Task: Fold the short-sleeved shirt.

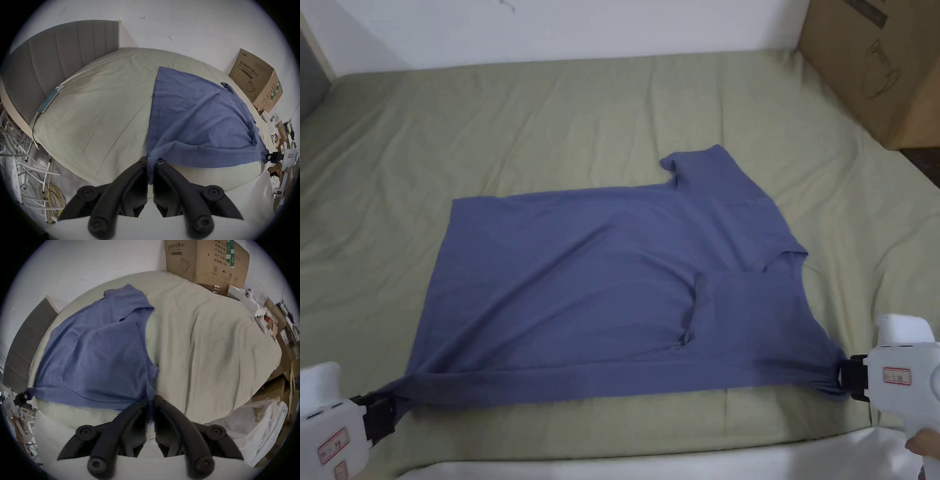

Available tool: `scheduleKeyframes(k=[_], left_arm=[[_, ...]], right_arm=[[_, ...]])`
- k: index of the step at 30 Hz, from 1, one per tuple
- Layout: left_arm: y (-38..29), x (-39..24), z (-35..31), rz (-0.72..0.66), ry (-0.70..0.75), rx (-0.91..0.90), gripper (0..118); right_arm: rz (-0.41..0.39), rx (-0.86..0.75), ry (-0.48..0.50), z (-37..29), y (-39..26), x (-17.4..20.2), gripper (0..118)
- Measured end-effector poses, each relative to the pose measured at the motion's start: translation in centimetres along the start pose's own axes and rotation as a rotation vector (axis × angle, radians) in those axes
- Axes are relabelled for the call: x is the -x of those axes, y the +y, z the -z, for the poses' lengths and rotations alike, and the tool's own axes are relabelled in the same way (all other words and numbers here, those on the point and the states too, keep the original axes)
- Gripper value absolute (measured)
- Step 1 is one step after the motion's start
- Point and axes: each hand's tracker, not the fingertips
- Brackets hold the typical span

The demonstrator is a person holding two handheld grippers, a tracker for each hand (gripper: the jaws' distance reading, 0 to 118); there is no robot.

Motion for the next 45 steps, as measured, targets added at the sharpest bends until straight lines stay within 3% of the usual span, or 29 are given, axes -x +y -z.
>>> scheduleKeyframes(k=[1, 2, 17, 20, 28, 29, 30, 31, 32, 33, 36, 38, 39, 40, 41, 42, 45], left_arm=[[0.1, -0.1, -0.1, 0.006, 0.003, 0.002, 4], [0.3, -0.3, -0.1, 0.017, 0.009, 0.001, 4], [8.0, -1.6, 1.9, 0.066, 0.041, -0.027, 4], [10.4, -1.6, 4.4, 0.065, 0.044, -0.017, 4], [13.0, -2.7, 11.2, 0.117, 0.08, 0.083, 8], [12.8, -2.8, 11.5, 0.116, 0.074, 0.096, 19], [12.6, -2.7, 11.6, 0.105, 0.071, 0.094, 52], [12.5, -2.6, 11.5, 0.077, 0.054, 0.105, 84], [12.2, -2.4, 11.3, 0.053, 0.043, 0.112, 106], [12.0, -2.4, 10.6, 0.03, 0.035, 0.092, 110], [11.6, -2.5, 8.6, 0.025, 0.029, 0.061, 109], [11.0, -3.0, 6.9, 0.042, 0.022, 0.048, 105], [10.5, -3.3, 5.8, 0.058, 0.001, 0.027, 90], [10.0, -3.5, 4.7, 0.07, -0.024, 0.013, 65], [9.4, -3.8, 3.8, 0.073, -0.029, 0.007, 34], [8.6, -4.1, 3.2, 0.075, -0.022, 0.002, 0], [5.8, -4.4, 2.2, 0.114, -0.04, -0.014, 0]], right_arm=[[0.043, -0.009, 0.061, -0.3, 0.2, -0.2, 5], [0.069, -0.011, 0.059, -0.8, 0.4, -0.2, 5], [0.06, -0.059, 0.106, 0.3, 8.2, 0.5, 3], [0.018, -0.079, 0.07, 0.8, 11.5, 1.6, 3], [-0.002, -0.007, 0.01, 8.0, 15.6, 2.8, 3], [-0.01, -0.003, 0.009, 8.5, 15.5, 2.9, 3], [-0.032, 0.014, 0.003, 8.4, 15.4, 3.4, 9], [-0.037, 0.01, -0.009, 8.3, 15.2, 3.7, 26], [-0.044, -0.001, -0.016, 8.0, 15.1, 3.9, 52], [-0.049, -0.001, -0.013, 7.5, 15.1, 4.0, 82], [-0.044, -0.049, 0.016, 5.3, 14.8, 4.6, 85], [-0.071, -0.09, 0.03, 4.0, 14.5, 4.9, 79], [-0.081, -0.11, 0.039, 3.2, 14.2, 5.3, 65], [-0.081, -0.127, 0.047, 2.3, 13.7, 5.6, 45], [-0.082, -0.132, 0.051, 1.8, 13.2, 5.9, 19], [-0.077, -0.134, 0.047, 1.7, 12.6, 6.0, 4], [-0.023, -0.117, 0.134, 1.5, 10.1, 6.2, 0]])
